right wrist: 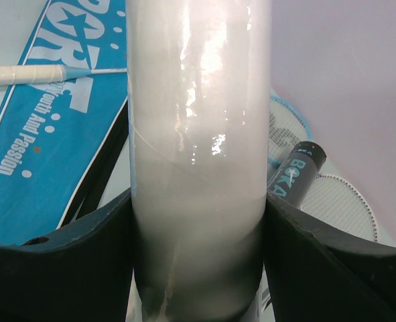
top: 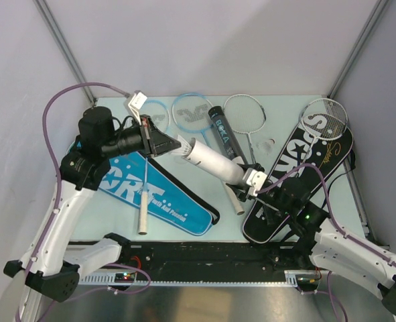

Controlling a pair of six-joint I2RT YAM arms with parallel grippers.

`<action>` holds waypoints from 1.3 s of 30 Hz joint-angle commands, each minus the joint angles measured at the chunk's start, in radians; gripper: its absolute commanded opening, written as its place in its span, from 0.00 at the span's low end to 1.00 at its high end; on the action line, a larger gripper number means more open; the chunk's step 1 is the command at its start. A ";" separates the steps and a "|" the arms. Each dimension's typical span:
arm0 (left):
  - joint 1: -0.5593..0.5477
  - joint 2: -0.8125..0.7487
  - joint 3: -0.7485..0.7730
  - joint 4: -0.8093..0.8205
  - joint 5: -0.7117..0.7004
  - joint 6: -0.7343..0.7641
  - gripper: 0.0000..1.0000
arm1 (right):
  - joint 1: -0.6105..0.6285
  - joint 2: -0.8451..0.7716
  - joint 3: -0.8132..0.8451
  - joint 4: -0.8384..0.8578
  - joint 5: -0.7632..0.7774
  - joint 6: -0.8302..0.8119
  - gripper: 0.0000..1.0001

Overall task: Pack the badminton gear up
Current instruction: Place the shuttlecock at the shuttle tube.

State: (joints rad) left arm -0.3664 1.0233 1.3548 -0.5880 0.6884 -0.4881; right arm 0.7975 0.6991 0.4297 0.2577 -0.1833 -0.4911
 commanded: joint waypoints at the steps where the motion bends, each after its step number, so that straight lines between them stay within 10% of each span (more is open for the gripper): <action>1: -0.045 0.018 -0.006 0.017 0.036 -0.024 0.00 | 0.010 0.007 0.064 0.109 -0.028 -0.021 0.46; 28: -0.118 0.073 -0.097 0.042 0.027 -0.033 0.00 | 0.016 0.106 0.067 0.234 -0.114 -0.014 0.46; 39: -0.119 0.024 -0.024 0.045 -0.106 0.005 0.42 | 0.015 0.090 0.066 0.144 -0.120 -0.001 0.46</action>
State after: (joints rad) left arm -0.4763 1.0874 1.2655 -0.5659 0.6525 -0.5079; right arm 0.8059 0.8135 0.4404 0.3695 -0.2863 -0.5014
